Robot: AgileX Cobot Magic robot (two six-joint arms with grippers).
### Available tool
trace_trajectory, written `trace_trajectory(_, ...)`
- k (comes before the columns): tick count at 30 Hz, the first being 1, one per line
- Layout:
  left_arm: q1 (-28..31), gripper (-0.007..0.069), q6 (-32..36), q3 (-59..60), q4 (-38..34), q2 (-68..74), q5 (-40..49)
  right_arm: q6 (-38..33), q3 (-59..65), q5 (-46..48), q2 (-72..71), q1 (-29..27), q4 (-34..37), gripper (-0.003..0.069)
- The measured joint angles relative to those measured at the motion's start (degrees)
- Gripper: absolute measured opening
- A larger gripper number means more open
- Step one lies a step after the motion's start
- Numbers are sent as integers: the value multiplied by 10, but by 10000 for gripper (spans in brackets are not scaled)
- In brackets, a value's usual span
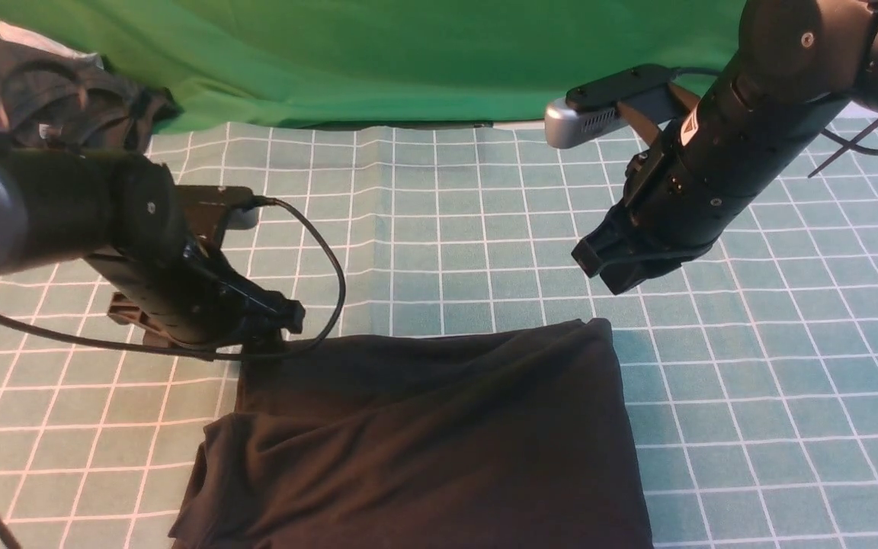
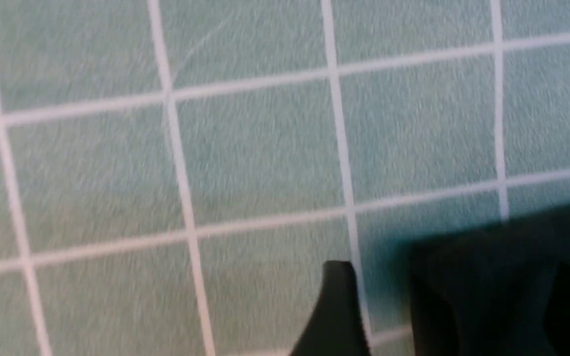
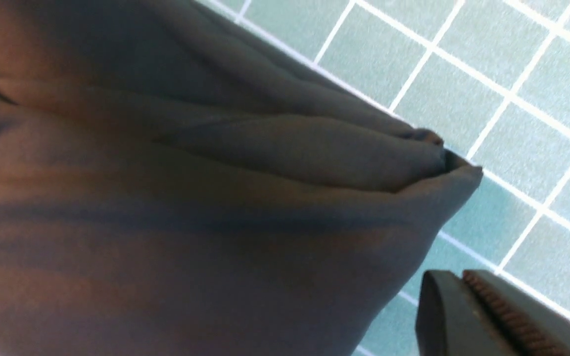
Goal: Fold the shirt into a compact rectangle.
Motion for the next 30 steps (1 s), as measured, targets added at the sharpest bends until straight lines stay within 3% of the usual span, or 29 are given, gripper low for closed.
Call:
trace_trajectory(4, 0, 547, 15, -2, -2, 21, -9, 0, 0, -1, 0, 0, 0, 38)
trace_trajectory(9, 0, 444, 43, -5, -2, 26, -12, 0, 1, -12, 0, 0, 0, 42)
trace_trajectory(10, 0, 353, 50, -7, -10, 27, -12, 0, 2, -18, 0, 0, 0, 44)
trace_trajectory(11, 0, 340, 50, -8, -10, 27, -12, 0, 3, -19, 0, 0, 0, 44)
trace_trajectory(12, 0, 226, 54, -13, -25, 29, -2, 0, 6, -25, 0, 0, 0, 47)
trace_trajectory(15, 0, 59, 66, -28, -49, 34, 25, 0, 6, -29, 1, 0, -1, 50)
trace_trajectory(24, 0, 25, 73, -92, -57, 36, 102, 44, 6, -53, 34, -44, -6, 106)
trace_trajectory(26, 0, 25, 73, -105, -54, 36, 119, 45, 6, -44, 53, -65, 5, 170)
trace_trajectory(30, 0, 24, 73, -111, -53, 34, 134, 43, 6, -39, 82, -69, 19, 387)
